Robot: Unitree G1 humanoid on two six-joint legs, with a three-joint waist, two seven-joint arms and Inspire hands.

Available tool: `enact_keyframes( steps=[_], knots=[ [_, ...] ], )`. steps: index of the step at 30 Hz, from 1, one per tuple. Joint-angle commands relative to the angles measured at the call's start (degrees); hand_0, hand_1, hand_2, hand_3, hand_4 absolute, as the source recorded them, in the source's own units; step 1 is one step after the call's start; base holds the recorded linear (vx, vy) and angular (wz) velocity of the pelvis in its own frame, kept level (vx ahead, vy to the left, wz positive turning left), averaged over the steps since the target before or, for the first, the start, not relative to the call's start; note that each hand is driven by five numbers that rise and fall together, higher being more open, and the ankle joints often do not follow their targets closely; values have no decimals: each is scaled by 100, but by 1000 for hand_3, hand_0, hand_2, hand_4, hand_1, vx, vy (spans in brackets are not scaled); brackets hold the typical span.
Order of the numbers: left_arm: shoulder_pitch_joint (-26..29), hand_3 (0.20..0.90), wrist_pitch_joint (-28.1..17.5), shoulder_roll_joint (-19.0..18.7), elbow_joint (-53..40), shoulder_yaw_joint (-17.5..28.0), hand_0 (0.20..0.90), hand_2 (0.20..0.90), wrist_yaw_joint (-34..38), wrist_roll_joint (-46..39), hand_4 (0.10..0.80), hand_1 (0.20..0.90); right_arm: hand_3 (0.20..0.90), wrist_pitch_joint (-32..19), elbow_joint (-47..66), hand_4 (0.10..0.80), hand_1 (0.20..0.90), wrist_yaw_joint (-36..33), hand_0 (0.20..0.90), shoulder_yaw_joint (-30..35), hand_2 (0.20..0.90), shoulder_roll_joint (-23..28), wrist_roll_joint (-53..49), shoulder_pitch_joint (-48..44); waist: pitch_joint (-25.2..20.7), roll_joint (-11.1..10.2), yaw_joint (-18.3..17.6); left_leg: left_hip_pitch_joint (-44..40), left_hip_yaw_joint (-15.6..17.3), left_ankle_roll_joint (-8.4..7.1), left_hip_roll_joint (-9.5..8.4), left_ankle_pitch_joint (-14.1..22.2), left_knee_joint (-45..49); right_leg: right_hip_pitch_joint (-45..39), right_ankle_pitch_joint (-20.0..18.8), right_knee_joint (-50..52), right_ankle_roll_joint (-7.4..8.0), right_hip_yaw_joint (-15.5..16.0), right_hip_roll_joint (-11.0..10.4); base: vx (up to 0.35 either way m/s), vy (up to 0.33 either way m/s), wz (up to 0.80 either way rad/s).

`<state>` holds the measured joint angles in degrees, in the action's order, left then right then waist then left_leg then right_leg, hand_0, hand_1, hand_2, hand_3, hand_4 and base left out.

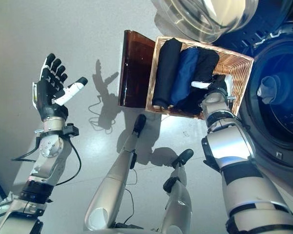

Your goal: Pick up the clothes and place them into the washing machine

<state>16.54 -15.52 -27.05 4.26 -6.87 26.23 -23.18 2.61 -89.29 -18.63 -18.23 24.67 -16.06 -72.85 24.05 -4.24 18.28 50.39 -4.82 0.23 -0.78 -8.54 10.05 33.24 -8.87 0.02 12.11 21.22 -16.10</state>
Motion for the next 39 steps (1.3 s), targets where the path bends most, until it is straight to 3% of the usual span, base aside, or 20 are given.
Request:
enact_keyframes(
  steps=[1, 12, 21, 23, 24, 26, 27, 28, 29, 32, 39],
  knots=[
    [-140, 900, -648, -272, -917, 443, 900, 900, 113, 248, 800, 900, 200, -113, 54, 300, 200, -84, 200, -263, 200, 170, 271, -125, -30, 236, 113, 424, 276, -487, -238, 893, 658, -879, 406, -65, 50, 60, 84, 2, 3, 4],
    [-364, 900, -689, -404, -819, 302, 900, 900, -143, 209, 800, 900, 200, -433, 412, 300, 200, -317, 200, 445, 200, 770, -444, 513, -227, 402, -133, -163, 496, -402, -96, 869, 523, -968, 165, -45, 115, -275, -70, -28, 32, -6],
    [-573, 900, -642, -429, -754, 348, 900, 900, -152, 201, 800, 900, 200, -764, 853, 300, 200, -456, 200, 804, 200, 678, -1065, 741, -295, 467, -414, -385, 710, -345, -34, 889, 551, -872, 73, 40, 87, -545, -164, -38, 26, -14],
    [-626, 900, -638, -403, -752, 374, 900, 900, -147, 217, 800, 900, 200, -1034, 1149, 300, 200, -495, 200, 1165, 200, 509, -1693, 896, -304, 513, -485, -424, 739, -340, -13, 890, 521, -821, 78, 57, 69, -609, -173, -69, 46, -14],
    [-628, 900, -634, -339, -705, 411, 900, 900, -119, 238, 800, 900, 200, -1356, 1569, 300, 200, -511, 200, 1498, 200, 249, -2246, 1099, -261, 601, -575, -372, 841, -290, -7, 725, 540, -704, -14, 95, 23, -596, -219, -104, 71, -12],
    [-607, 900, -636, -235, -641, 414, 900, 900, -95, 294, 800, 900, 200, -1866, 2318, 300, 200, -437, 200, 1914, 200, -224, -2978, 1553, -300, 646, -651, -425, 820, -326, 13, 859, 511, -683, 101, 114, 33, -709, -198, -17, 53, -15],
    [-596, 900, -658, -148, -634, 411, 900, 900, -97, 320, 800, 900, 200, -2187, 2760, 300, 200, -246, 200, 2174, 200, -501, -3479, 1796, -235, 703, -688, -373, 887, -282, 13, 719, 536, -610, 34, 144, -7, -680, -224, 91, -1, -16],
    [-605, 900, -689, -134, -599, 406, 900, 900, -112, 320, 800, 900, 200, -2358, 2903, 300, 200, -216, 200, 2281, 200, -600, -3583, 1983, -296, 712, -694, -436, 816, -330, 22, 880, 526, -643, 158, 150, 20, -737, -211, -88, 28, -22],
    [-587, 900, -722, -95, -569, 378, 900, 900, -105, 342, 800, 900, 200, -2564, 3130, 300, 200, -21, 200, 2479, 200, -789, -4066, 2049, -257, 770, -707, -375, 874, -286, 18, 720, 547, -583, 80, 180, -20, -694, -246, 96, -29, -20],
    [-554, 900, -784, -7, -489, 336, 900, 900, -80, 317, 800, 900, 200, -3016, 3410, 300, 200, 230, 200, 2835, 200, -1075, -4862, 2099, -310, 853, -693, -424, 796, -337, 4, 833, 517, -589, 223, 209, -18, -764, -253, 37, -14, -11],
    [-555, 900, -844, 74, -489, 205, 900, 900, -57, 252, 800, 900, 200, -3351, 3772, 300, 200, 432, 200, 2843, 200, -1526, -5375, 2217, -242, 999, -714, -348, 876, -300, 11, 675, 550, -421, 211, 335, -105, -788, -273, -25, 19, -2]
  ],
)
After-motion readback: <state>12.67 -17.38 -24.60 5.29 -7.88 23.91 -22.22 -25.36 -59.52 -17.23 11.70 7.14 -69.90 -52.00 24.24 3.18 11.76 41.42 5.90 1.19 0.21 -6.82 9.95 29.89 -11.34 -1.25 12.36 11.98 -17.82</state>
